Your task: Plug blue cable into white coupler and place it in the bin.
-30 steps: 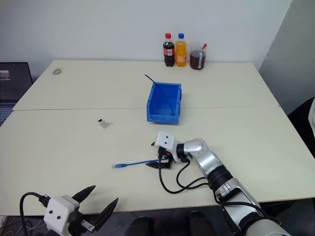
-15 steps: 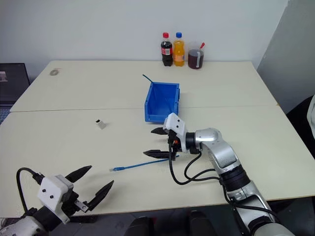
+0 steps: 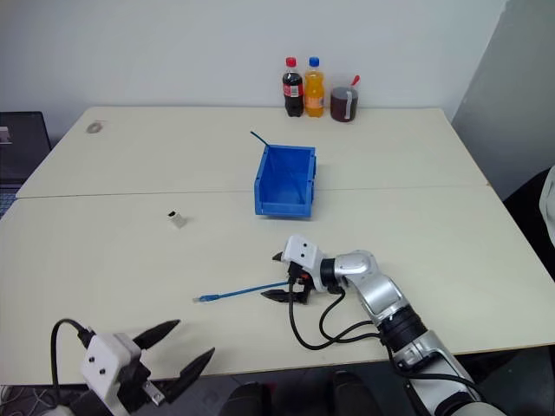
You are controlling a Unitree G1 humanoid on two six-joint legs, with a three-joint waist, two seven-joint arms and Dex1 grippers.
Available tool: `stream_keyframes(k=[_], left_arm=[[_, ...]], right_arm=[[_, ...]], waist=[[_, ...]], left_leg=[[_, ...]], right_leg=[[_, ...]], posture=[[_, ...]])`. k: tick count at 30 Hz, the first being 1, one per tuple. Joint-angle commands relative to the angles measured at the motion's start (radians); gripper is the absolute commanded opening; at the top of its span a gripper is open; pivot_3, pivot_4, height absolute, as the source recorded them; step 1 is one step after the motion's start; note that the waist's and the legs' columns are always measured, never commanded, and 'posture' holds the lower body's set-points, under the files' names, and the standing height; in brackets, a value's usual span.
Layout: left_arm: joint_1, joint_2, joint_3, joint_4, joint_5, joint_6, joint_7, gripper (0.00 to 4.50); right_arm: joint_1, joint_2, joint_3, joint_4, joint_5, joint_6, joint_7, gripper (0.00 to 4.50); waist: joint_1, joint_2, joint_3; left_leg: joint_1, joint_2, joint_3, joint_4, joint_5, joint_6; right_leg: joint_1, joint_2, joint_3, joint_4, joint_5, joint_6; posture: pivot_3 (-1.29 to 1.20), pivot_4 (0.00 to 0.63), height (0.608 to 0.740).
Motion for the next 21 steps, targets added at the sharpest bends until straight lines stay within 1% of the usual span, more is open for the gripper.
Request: stream_keyframes(k=[1, 6, 10, 16, 17, 21], left_arm=[[0.062, -0.020, -0.062, -0.037, 0.058, -0.068, 0.007, 4.50], [0.081, -0.044, -0.075, -0.045, 0.073, -0.087, 0.038, 4.50], [0.087, -0.057, -0.057, -0.035, 0.078, -0.106, 0.059, 4.50], [0.038, -0.094, -0.014, -0.011, 0.054, -0.087, 0.126, 4.50], [0.027, -0.096, -0.009, -0.005, 0.051, -0.082, 0.132, 4.50], [-0.001, -0.090, 0.000, 0.015, 0.044, -0.073, 0.138, 4.50]], right_arm=[[-0.044, 0.010, 0.000, 0.065, -0.041, -0.096, -0.019, 4.45], [-0.069, 0.024, -0.015, 0.133, -0.043, -0.140, -0.005, 4.45], [-0.076, 0.021, -0.021, 0.129, -0.026, -0.139, 0.028, 4.45], [-0.066, 0.010, -0.044, 0.021, 0.026, -0.088, 0.078, 4.45], [-0.066, 0.007, -0.048, -0.003, 0.034, -0.073, 0.081, 4.45], [-0.063, -0.009, -0.058, -0.108, 0.071, -0.002, 0.091, 4.45]], waist=[[0.000, 0.000, 0.000], [0.001, -0.001, 0.000], [0.001, 0.000, 0.000], [0.001, 0.000, 0.000], [0.002, 0.000, 0.000], [0.002, 0.000, 0.000]], left_leg=[[0.000, 0.000, 0.000, 0.000, 0.000, 0.000], [0.000, 0.000, 0.000, 0.000, 0.000, 0.000], [0.001, 0.000, 0.000, 0.000, 0.000, 0.000], [0.000, 0.000, 0.001, 0.000, 0.000, 0.000], [0.000, 0.000, 0.001, 0.000, 0.000, 0.000], [0.000, 0.000, 0.000, 0.000, 0.000, 0.000]], right_leg=[[0.000, 0.000, 0.000, 0.000, 0.000, -0.001], [0.000, 0.000, 0.000, 0.000, -0.002, -0.004], [0.000, 0.000, 0.000, 0.000, -0.002, -0.004], [0.000, 0.000, 0.000, 0.000, -0.001, -0.003], [0.000, 0.000, 0.000, 0.000, 0.000, 0.000], [0.000, 0.000, 0.000, 0.000, 0.001, 0.001]], posture=[[0.00, 0.150, 0.740], [0.00, 0.150, 0.740], [0.00, 0.150, 0.740], [0.00, 0.150, 0.740], [0.00, 0.150, 0.740], [0.00, 0.150, 0.740]])
